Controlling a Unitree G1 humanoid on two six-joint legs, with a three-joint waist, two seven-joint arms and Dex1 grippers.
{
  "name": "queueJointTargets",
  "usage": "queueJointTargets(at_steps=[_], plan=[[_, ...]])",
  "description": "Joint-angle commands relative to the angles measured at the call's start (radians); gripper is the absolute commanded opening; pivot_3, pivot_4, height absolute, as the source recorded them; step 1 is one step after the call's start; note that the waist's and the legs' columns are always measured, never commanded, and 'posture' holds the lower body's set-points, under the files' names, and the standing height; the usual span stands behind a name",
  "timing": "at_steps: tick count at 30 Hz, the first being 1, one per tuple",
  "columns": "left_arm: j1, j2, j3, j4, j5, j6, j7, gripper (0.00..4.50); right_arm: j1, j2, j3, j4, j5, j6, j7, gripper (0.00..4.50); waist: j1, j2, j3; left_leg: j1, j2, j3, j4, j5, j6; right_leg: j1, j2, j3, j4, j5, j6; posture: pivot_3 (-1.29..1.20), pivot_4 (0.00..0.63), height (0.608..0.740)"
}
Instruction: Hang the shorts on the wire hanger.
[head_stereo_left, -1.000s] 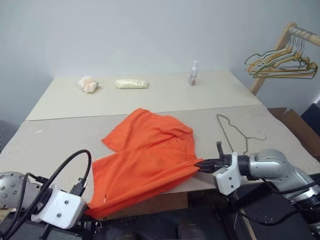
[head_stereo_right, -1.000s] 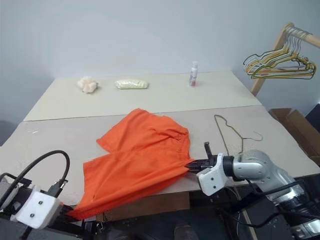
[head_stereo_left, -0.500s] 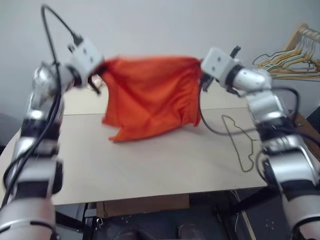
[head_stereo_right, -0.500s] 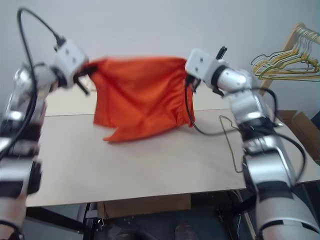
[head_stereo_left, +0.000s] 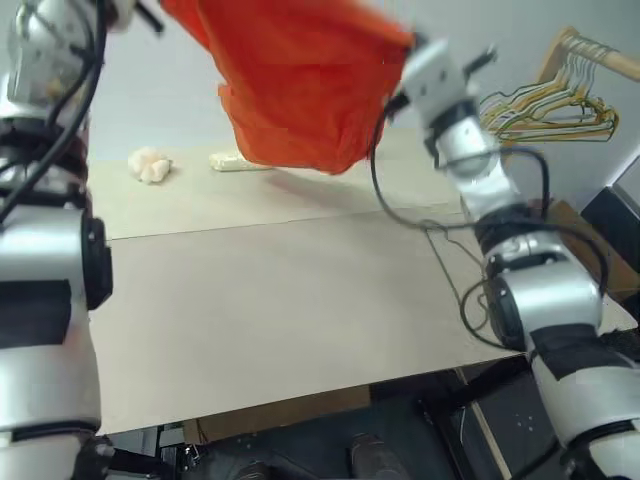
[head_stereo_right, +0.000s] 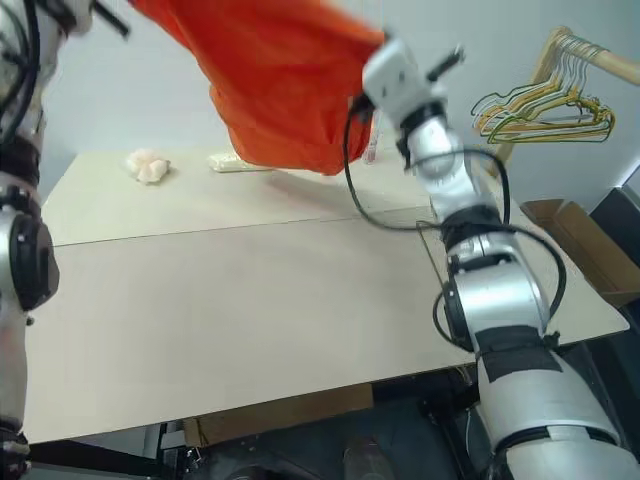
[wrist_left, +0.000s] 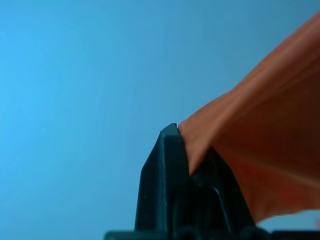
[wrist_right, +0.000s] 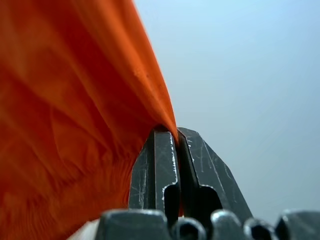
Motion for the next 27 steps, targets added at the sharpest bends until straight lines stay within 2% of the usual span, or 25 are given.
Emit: queueJointTargets(at_steps=[1, 3, 6, 9, 11, 15, 18, 27], plan=[[0.186, 0.077, 0.059, -0.236, -0.207, 0.031, -0.369, 0.02, 0.058, -0.071, 0.032, -0.045, 0.006, -0.138, 0.185, 0.00, -0.002, 0.000, 0.000, 0.005, 0.000, -0.001, 0.001, -0.002, 0.004, 0.005, 0.000, 0.000, 0.000, 0.000, 0.000, -0.09, 0.000, 0.740], [0.428, 0.151, 0.076, -0.510, -0.353, 0.163, -0.565, 0.02, 0.131, -0.095, 0.072, -0.058, 0.017, -0.221, 0.337, 0.00, -0.014, 0.001, -0.001, 0.007, 0.001, -0.002, -0.001, -0.003, 0.004, 0.006, 0.000, 0.001, 0.001, 0.000, 0.000, -0.08, 0.000, 0.740], [0.712, 0.267, 0.108, -0.846, -0.493, 0.358, -0.712, 0.02, 0.183, -0.106, 0.094, -0.064, 0.043, -0.260, 0.484, 0.00, -0.040, 0.001, -0.001, 0.006, 0.003, -0.005, 0.000, -0.001, 0.001, 0.006, 0.001, 0.002, 0.002, 0.000, 0.001, -0.08, 0.000, 0.740], [0.946, 0.366, 0.155, -1.082, -0.574, 0.501, -0.791, 0.02, 0.214, -0.115, 0.121, -0.069, 0.031, -0.286, 0.583, 0.00, -0.045, 0.001, -0.001, 0.004, 0.004, -0.005, 0.003, 0.000, 0.000, 0.006, 0.000, 0.003, 0.002, 0.000, 0.001, -0.08, 0.000, 0.740], [1.061, 0.415, 0.180, -1.179, -0.591, 0.543, -0.826, 0.02, 0.232, -0.124, 0.146, -0.075, 0.004, -0.304, 0.617, 0.00, -0.041, 0.001, -0.001, 0.006, 0.004, -0.006, 0.003, -0.002, 0.004, 0.008, 0.000, 0.003, 0.002, 0.000, 0.001, -0.08, 0.000, 0.740], [1.237, 0.482, 0.230, -1.303, -0.599, 0.579, -0.880, 0.02, 0.264, -0.141, 0.188, -0.091, -0.050, -0.339, 0.631, 0.00, -0.021, 0.001, 0.000, 0.024, 0.004, -0.007, -0.002, -0.004, 0.006, 0.026, 0.000, 0.001, -0.002, 0.000, 0.001, -0.08, 0.000, 0.740], [1.353, 0.522, 0.278, -1.369, -0.610, 0.598, -0.926, 0.02, 0.289, -0.156, 0.211, -0.118, -0.089, -0.363, 0.613, 0.00, -0.008, 0.001, 0.000, 0.025, 0.004, -0.008, -0.002, -0.005, 0.007, 0.028, -0.001, 0.000, -0.003, 0.000, 0.001, -0.08, 0.000, 0.740], [1.619, 0.498, 0.412, -1.660, -0.636, 0.761, -0.888, 0.02, 0.389, -0.220, 0.247, -0.234, -0.219, -0.418, 0.485, 0.00, 0.025, 0.001, 0.000, 0.024, 0.003, -0.008, -0.001, -0.006, 0.007, 0.027, -0.002, -0.001, -0.004, 0.000, 0.001, -0.09, 0.000, 0.740]])
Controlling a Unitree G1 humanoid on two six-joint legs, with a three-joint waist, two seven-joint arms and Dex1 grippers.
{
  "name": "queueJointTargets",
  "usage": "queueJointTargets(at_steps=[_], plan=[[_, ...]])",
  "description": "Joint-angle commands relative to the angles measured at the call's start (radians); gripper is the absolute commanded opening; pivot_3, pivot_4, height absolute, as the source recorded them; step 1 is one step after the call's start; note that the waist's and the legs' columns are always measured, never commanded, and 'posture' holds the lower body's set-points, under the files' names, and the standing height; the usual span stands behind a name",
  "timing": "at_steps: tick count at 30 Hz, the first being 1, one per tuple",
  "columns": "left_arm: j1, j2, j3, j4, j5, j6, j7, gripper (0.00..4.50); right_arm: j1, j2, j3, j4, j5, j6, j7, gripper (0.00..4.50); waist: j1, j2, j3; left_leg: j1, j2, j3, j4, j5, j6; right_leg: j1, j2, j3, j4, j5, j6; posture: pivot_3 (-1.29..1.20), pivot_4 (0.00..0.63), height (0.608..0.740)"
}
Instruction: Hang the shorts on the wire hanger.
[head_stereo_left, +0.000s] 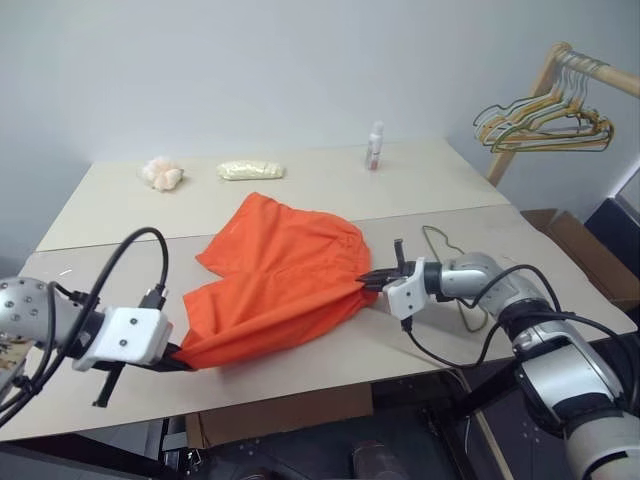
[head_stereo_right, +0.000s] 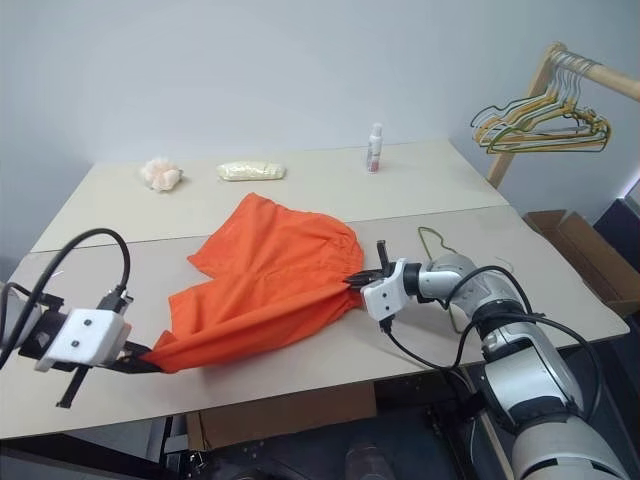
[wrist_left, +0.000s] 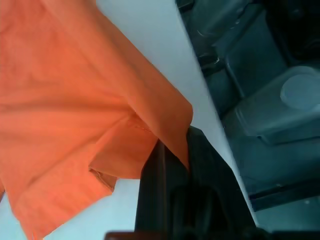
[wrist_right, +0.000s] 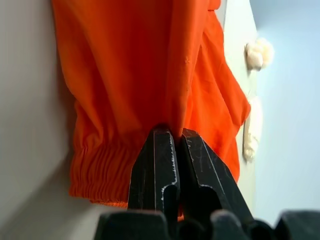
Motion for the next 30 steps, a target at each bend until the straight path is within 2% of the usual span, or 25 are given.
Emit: queueJointTargets(at_steps=[1, 10, 20, 30], plan=[[0.062, -0.007, 0.057, -0.119, -0.002, 0.079, 0.034, 0.02, 0.038, -0.074, -0.024, -0.051, -0.034, 0.004, -0.055, 0.00, 0.006, 0.000, 0.000, 0.000, 0.000, 0.000, 0.000, 0.000, 0.000, 0.000, 0.000, 0.000, 0.000, 0.000, 0.000, -0.10, 0.000, 0.740], [0.137, -0.056, 0.061, -0.257, 0.039, 0.186, 0.142, 0.02, 0.250, -0.187, -0.087, -0.354, 0.020, 0.052, -0.103, 0.00, 0.014, 0.000, 0.000, 0.000, 0.000, 0.000, 0.000, 0.000, 0.000, 0.001, 0.000, 0.000, -0.004, 0.000, -0.001, -0.11, 0.002, 0.740], [0.198, -0.066, 0.071, -0.203, 0.121, 0.074, 0.112, 0.02, 0.515, -0.232, -0.126, -0.714, 0.117, 0.246, -0.036, 0.00, 0.018, 0.000, 0.000, 0.002, 0.001, 0.000, 0.000, -0.001, 0.000, 0.003, 0.000, 0.000, -0.007, -0.001, -0.001, -0.13, 0.006, 0.740], [0.267, -0.057, 0.108, -0.134, 0.175, -0.070, 0.018, 0.02, 0.640, -0.237, -0.151, -0.880, 0.112, 0.360, -0.008, 0.00, 0.052, 0.000, 0.001, 0.002, 0.001, 0.001, 0.000, -0.002, 0.001, 0.005, 0.001, -0.001, -0.012, -0.001, -0.001, -0.13, 0.017, 0.740]])
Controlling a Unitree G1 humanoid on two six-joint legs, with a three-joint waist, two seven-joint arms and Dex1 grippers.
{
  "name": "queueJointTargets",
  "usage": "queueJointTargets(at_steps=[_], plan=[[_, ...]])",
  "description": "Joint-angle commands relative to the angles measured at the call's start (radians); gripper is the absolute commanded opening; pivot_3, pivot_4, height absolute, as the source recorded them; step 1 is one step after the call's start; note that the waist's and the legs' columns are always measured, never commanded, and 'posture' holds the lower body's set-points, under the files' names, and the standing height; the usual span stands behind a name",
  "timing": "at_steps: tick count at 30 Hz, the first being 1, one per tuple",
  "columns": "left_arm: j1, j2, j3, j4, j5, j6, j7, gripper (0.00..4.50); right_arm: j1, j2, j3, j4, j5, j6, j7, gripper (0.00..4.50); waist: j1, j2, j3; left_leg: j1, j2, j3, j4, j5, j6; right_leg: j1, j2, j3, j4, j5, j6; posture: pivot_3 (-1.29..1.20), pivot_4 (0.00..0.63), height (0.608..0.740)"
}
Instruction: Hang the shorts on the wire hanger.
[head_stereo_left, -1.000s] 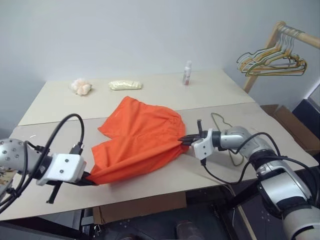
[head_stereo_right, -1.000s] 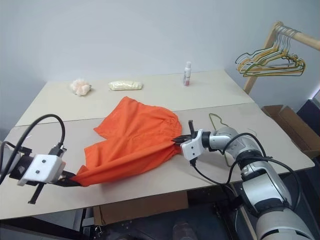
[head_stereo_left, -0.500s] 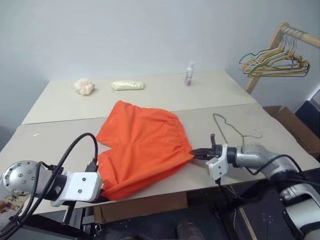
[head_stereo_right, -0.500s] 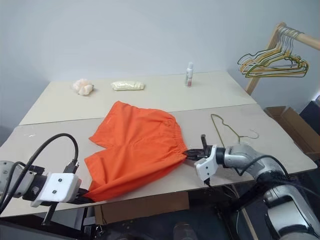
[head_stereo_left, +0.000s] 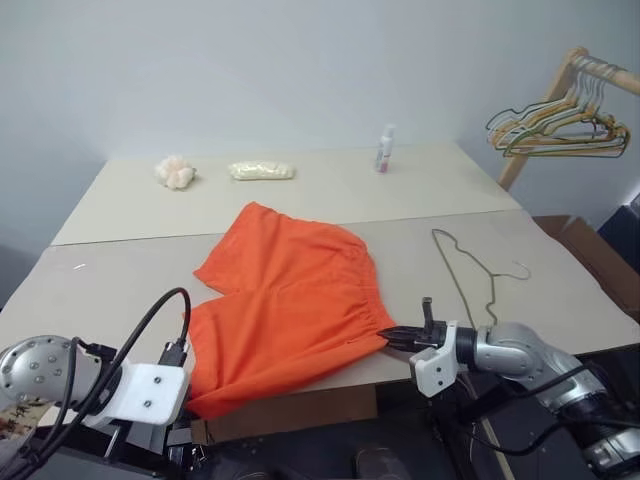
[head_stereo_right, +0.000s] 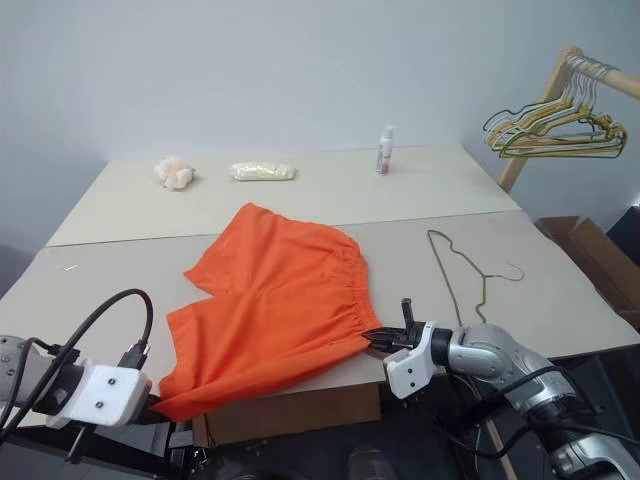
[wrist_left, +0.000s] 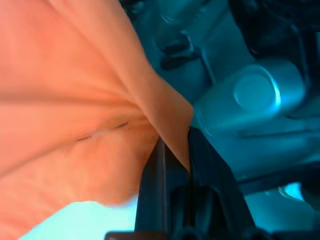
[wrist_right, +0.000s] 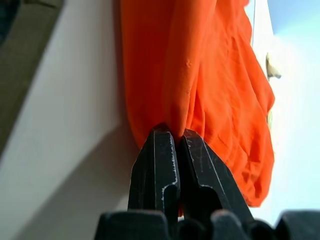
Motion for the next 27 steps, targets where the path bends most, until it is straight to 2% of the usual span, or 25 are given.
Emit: queueJointTargets(at_steps=[1, 2, 3, 5, 13, 15, 16, 19, 23, 27], plan=[[-0.002, 0.003, 0.025, 0.003, 0.000, -0.032, -0.017, 0.01, 0.011, -0.013, -0.038, -0.041, 0.036, 0.028, 0.008, 0.29, 0.007, 0.000, 0.000, 0.000, 0.000, 0.000, 0.000, 0.000, 0.000, 0.001, 0.000, 0.000, 0.000, 0.000, 0.000, -0.13, 0.018, 0.740], [-0.002, -0.001, 0.024, 0.000, -0.007, -0.030, -0.019, 0.00, 0.018, -0.018, -0.039, -0.051, 0.060, 0.043, 0.025, 0.61, 0.011, 0.000, 0.000, 0.000, 0.000, 0.000, 0.000, 0.000, 0.000, 0.001, 0.000, 0.000, 0.000, 0.000, 0.000, -0.13, 0.018, 0.740], [-0.001, -0.003, 0.023, -0.002, -0.013, -0.027, -0.021, 0.46, 0.024, -0.023, -0.040, -0.062, 0.081, 0.056, 0.040, 0.82, 0.014, 0.000, 0.000, 0.000, 0.000, 0.000, 0.000, 0.000, 0.000, 0.001, 0.000, 0.000, 0.000, 0.000, 0.000, -0.13, 0.018, 0.740], [0.005, -0.004, 0.031, -0.003, -0.022, -0.030, -0.032, 0.97, 0.035, -0.036, -0.046, -0.084, 0.105, 0.071, 0.057, 1.52, 0.017, 0.000, 0.001, 0.000, 0.000, 0.001, 0.000, 0.000, 0.000, 0.001, 0.000, 0.000, -0.001, 0.000, 0.000, -0.14, 0.019, 0.740], [-0.030, 0.013, 0.079, 0.025, -0.092, -0.031, -0.099, 3.64, 0.133, -0.144, -0.091, -0.199, 0.205, 0.095, 0.141, 4.41, 0.030, 0.000, 0.001, 0.000, 0.000, 0.001, 0.000, 0.000, 0.001, 0.001, 0.000, -0.001, -0.001, 0.000, 0.000, -0.13, 0.019, 0.740], [-0.059, 0.018, 0.101, 0.044, -0.134, -0.019, -0.126, 4.30, 0.184, -0.185, -0.125, -0.244, 0.260, 0.131, 0.167, 4.50, 0.035, 0.000, 0.002, 0.000, 0.000, 0.001, 0.001, 0.000, 0.001, 0.001, 0.000, -0.001, -0.001, 0.000, 0.000, -0.13, 0.023, 0.740], [-0.081, 0.019, 0.110, 0.056, -0.156, -0.010, -0.131, 4.48, 0.210, -0.203, -0.144, -0.265, 0.293, 0.154, 0.180, 4.50, 0.039, 0.001, 0.002, 0.000, 0.000, 0.001, 0.000, 0.000, 0.001, 0.001, 0.000, -0.001, -0.001, 0.000, 0.000, -0.13, 0.025, 0.740], [-0.207, 0.002, 0.098, 0.097, -0.231, 0.074, -0.070, 4.48, 0.298, -0.237, -0.230, -0.335, 0.446, 0.310, 0.211, 4.50, 0.051, 0.001, 0.004, 0.000, 0.000, 0.001, 0.001, -0.001, 0.001, 0.002, 0.001, -0.002, -0.002, 0.000, 0.000, -0.13, 0.026, 0.740], [-0.418, -0.080, 0.034, 0.095, -0.368, 0.278, 0.110, 4.48, 0.335, -0.210, -0.363, -0.420, 0.617, 0.633, 0.173, 4.50, 0.062, 0.000, 0.005, 0.001, 0.001, 0.001, 0.001, -0.001, 0.001, 0.004, 0.001, -0.003, -0.002, 0.000, 0.000, -0.14, 0.029, 0.740], [-0.567, -0.189, -0.030, 0.058, -0.474, 0.433, 0.268, 4.48, 0.285, -0.162, -0.433, -0.422, 0.648, 0.944, 0.084, 4.50, 0.066, -0.001, 0.006, 0.001, 0.001, 0.000, 0.001, -0.001, 0.001, 0.003, 0.001, -0.002, -0.002, 0.000, 0.000, -0.16, 0.031, 0.740]])
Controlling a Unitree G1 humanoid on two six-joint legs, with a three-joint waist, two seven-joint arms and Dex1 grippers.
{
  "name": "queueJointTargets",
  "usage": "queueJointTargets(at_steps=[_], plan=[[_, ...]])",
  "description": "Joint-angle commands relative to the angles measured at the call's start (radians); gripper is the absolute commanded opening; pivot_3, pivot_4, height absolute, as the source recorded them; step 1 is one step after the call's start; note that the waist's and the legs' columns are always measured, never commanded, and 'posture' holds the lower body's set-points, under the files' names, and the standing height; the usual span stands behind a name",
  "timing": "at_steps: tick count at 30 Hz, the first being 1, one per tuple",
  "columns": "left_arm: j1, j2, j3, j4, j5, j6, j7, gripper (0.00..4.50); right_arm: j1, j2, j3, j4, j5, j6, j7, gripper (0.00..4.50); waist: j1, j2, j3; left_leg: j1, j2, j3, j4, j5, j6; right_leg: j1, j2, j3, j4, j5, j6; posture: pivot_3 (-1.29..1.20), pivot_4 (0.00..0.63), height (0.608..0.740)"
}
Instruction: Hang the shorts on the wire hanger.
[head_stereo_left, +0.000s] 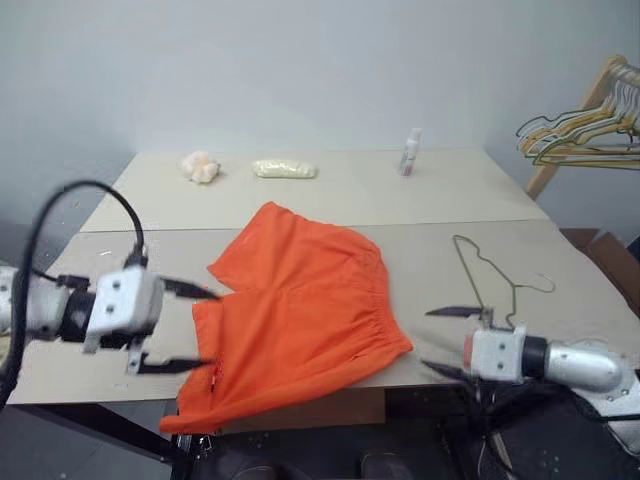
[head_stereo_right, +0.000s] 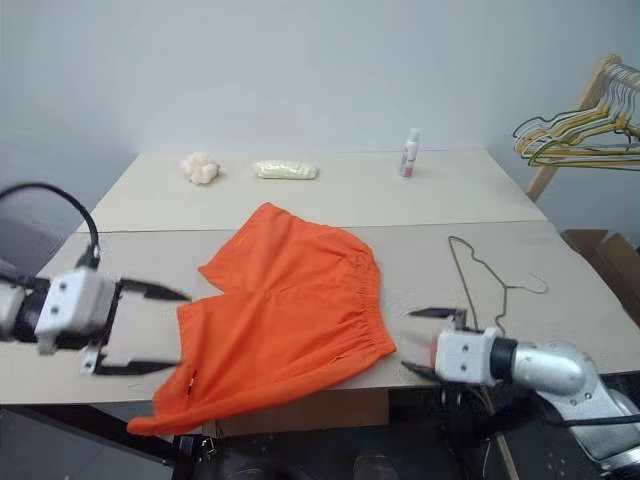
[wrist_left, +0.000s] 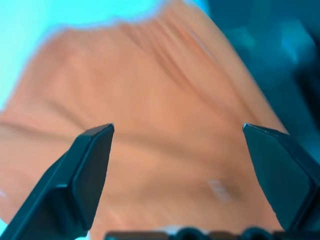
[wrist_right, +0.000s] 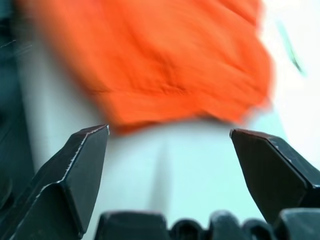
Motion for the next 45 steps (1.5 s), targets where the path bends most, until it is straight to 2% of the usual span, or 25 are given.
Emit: queueJointTargets(at_steps=[1, 5, 12, 17, 24, 31, 34, 39, 45], plan=[[-0.088, -0.072, -0.042, -0.049, -0.095, 0.119, 0.137, 4.48, -0.055, 0.033, -0.069, -0.012, 0.029, 0.271, -0.088, 4.50, 0.002, 0.000, 0.000, -0.001, 0.000, 0.000, 0.000, 0.000, 0.000, -0.001, 0.000, 0.000, 0.000, 0.000, 0.000, -0.16, 0.031, 0.740], [-0.158, -0.142, -0.074, -0.080, -0.188, 0.220, 0.216, 4.48, -0.117, 0.090, -0.102, -0.021, 0.024, 0.591, -0.203, 4.50, 0.002, 0.000, 0.000, -0.001, -0.001, 0.000, 0.000, 0.000, 0.000, -0.002, 0.000, 0.000, 0.000, 0.000, 0.000, -0.18, 0.031, 0.740], [-0.180, -0.194, -0.072, -0.101, -0.287, 0.300, 0.279, 4.48, -0.199, 0.129, -0.114, -0.027, -0.010, 1.053, -0.339, 4.50, 0.000, 0.001, 0.001, -0.002, -0.002, 0.000, 0.000, 0.000, 0.000, -0.003, 0.000, 0.001, 0.000, 0.000, 0.000, -0.19, 0.019, 0.740], [-0.173, -0.193, -0.076, -0.098, -0.276, 0.292, 0.277, 4.48, -0.263, 0.224, -0.160, 0.020, -0.024, 1.145, -0.435, 4.50, -0.003, 0.001, 0.001, -0.002, -0.003, 0.001, 0.000, 0.000, 0.000, -0.003, 0.002, 0.001, 0.000, 0.000, 0.000, -0.18, 0.013, 0.740], [-0.160, -0.186, -0.073, -0.099, -0.262, 0.282, 0.270, 4.48, -0.385, 0.338, -0.263, 0.209, -0.038, 1.244, -0.556, 4.50, -0.019, 0.001, 0.001, -0.004, -0.003, 0.001, 0.000, 0.000, 0.000, -0.005, 0.003, 0.002, 0.000, 0.000, 0.000, -0.17, 0.009, 0.740], [-0.145, -0.176, -0.068, -0.107, -0.251, 0.275, 0.251, 4.48, -0.391, 0.345, -0.250, 0.272, -0.020, 1.299, -0.528, 4.50, -0.026, 0.001, 0.000, -0.005, -0.003, 0.001, 0.000, 0.000, 0.000, -0.006, 0.003, 0.002, 0.000, 0.000, 0.000, -0.17, 0.009, 0.740], [-0.132, -0.175, -0.060, -0.119, -0.249, 0.271, 0.245, 4.50, -0.409, 0.370, -0.277, 0.291, 0.002, 1.352, -0.518, 3.91, -0.027, 0.001, 0.000, -0.005, -0.002, 0.001, 0.000, 0.000, 0.000, -0.006, 0.004, 0.002, 0.000, 0.000, 0.000, -0.17, 0.010, 0.740], [-0.132, -0.175, -0.062, -0.118, -0.244, 0.268, 0.242, 4.50, -0.455, 0.410, -0.352, 0.332, 0.019, 1.424, -0.530, 2.23, -0.026, 0.001, 0.000, -0.005, -0.002, 0.000, 0.000, 0.000, 0.000, -0.006, 0.004, 0.002, 0.000, 0.000, 0.000, -0.17, 0.012, 0.740], [-0.143, -0.174, -0.068, -0.103, -0.239, 0.267, 0.235, 4.50, -0.470, 0.419, -0.367, 0.347, 0.013, 1.442, -0.538, 0.07, -0.027, 0.001, 0.000, -0.005, -0.002, 0.000, 0.000, 0.000, 0.000, -0.006, 0.004, 0.002, 0.000, 0.000, 0.000, -0.17, 0.016, 0.740]])
